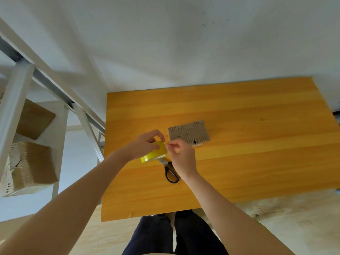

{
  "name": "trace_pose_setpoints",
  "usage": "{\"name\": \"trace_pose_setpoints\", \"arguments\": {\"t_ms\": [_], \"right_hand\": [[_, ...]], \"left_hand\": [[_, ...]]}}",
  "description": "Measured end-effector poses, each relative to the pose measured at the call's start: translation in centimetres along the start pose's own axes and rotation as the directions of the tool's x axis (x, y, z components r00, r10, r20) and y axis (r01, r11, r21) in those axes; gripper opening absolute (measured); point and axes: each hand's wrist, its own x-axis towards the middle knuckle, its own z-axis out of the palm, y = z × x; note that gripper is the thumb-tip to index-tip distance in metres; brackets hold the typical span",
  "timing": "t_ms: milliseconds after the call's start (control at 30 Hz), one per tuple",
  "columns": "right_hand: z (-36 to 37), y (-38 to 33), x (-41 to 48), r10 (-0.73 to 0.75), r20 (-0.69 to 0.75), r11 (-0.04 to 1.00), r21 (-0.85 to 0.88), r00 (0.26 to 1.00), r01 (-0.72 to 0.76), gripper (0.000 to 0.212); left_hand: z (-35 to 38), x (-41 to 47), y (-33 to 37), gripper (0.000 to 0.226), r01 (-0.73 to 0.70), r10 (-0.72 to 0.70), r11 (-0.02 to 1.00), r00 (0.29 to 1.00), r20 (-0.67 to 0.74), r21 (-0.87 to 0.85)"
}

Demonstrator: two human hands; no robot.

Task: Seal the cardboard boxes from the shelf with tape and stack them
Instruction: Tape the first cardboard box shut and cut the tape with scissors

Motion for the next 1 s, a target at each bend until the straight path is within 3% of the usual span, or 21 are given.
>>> {"name": "trace_pose_setpoints", "arguments": {"t_ms": [133,267,600,733,867,1000], "right_hand": [[-1.3,-0.1,1.1,0.172,-0.015,0.959,0.231,0.985,-0.164,0.014],[-2.6,-0.3,1.8,0.254,0.043,0.903,0.348,0.966,-0.252,0.009],[-4.6,0.3,2.2,0.185,0.017,0.948,0.26,0.983,-0.183,0.009],[-5.5,-0.5,3.0,0.07,0.062,0.979,0.19,0.996,-0.08,0.008],[-7.1,-0.2,4.5,0.111,0.117,0.975,0.177,0.987,-0.131,0.005],[-9.4,0.9,5.9,0.125,0.173,0.988,0.064,0.977,-0.138,0.007]], "left_hand": [[0.3,-0.2,0.5,0.057,-0.033,0.034,0.999,0.999,0.027,-0.039],[0.6,-0.1,0.4,0.027,-0.042,0.035,0.994,0.997,0.067,0.102],[0.5,0.3,0.3,0.046,-0.072,0.068,0.983,0.997,0.031,0.168],[0.6,0.5,-0.6,0.042,0.068,-0.055,0.978,0.996,-0.071,0.196],[0.8,0.6,0.2,0.047,0.097,-0.09,0.989,0.994,-0.065,0.115],[1.9,0.6,1.3,0.045,0.089,-0.093,0.994,0.993,0.071,0.059]]}}
